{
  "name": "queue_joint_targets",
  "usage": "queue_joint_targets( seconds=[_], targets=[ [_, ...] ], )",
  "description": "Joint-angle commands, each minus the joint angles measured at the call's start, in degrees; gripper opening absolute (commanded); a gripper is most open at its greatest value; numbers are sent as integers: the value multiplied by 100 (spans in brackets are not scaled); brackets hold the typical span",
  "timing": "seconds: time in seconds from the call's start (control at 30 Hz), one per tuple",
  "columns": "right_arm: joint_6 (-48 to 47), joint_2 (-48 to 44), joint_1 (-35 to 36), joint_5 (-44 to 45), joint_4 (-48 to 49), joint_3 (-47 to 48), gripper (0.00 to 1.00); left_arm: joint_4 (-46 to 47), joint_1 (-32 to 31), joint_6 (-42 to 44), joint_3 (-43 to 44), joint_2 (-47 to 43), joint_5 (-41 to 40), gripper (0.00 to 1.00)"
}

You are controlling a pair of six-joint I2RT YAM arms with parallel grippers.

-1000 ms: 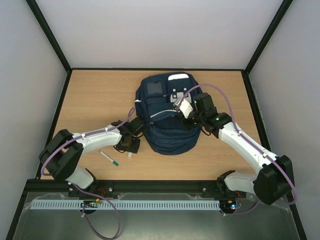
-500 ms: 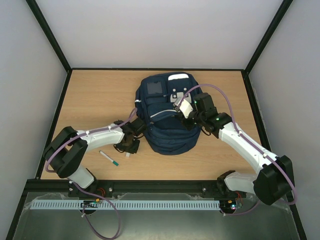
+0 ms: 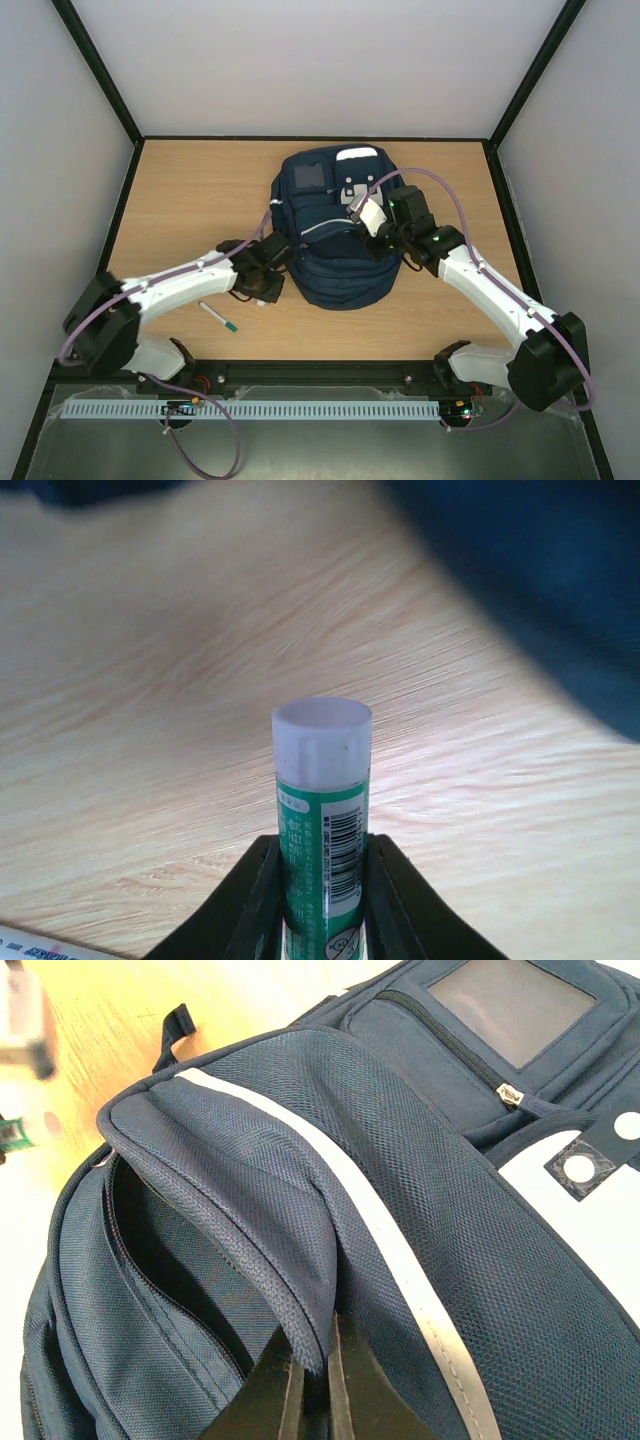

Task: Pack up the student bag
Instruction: Pick up the stationery from the center of the board, then place the stationery in the student bag.

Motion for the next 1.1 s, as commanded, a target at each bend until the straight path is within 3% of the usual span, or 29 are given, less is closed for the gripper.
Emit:
queue_joint_targets(
  seconds=[0.0,0.27,0.6,0.83,1.07],
  targets=[
    [204,-288,-3,-370,-164,416,1,-171,-303,338,578,-872,-111,8],
    [-4,190,-1,-312,-1094,1733,1,782,-961,1287,1291,-1876,224,2],
    [77,554,22,-506,-1949,3049,1,1248,-2108,3006,2185,-1439,-682,2],
    [227,478,63,-754,-2123,3105,1,1360,-2834,4204,2554,-592,-2333,2],
    [267,358,76,-895,-2246,3048,1,1813,-3086,5286,2433,72,-3722,2]
  ],
)
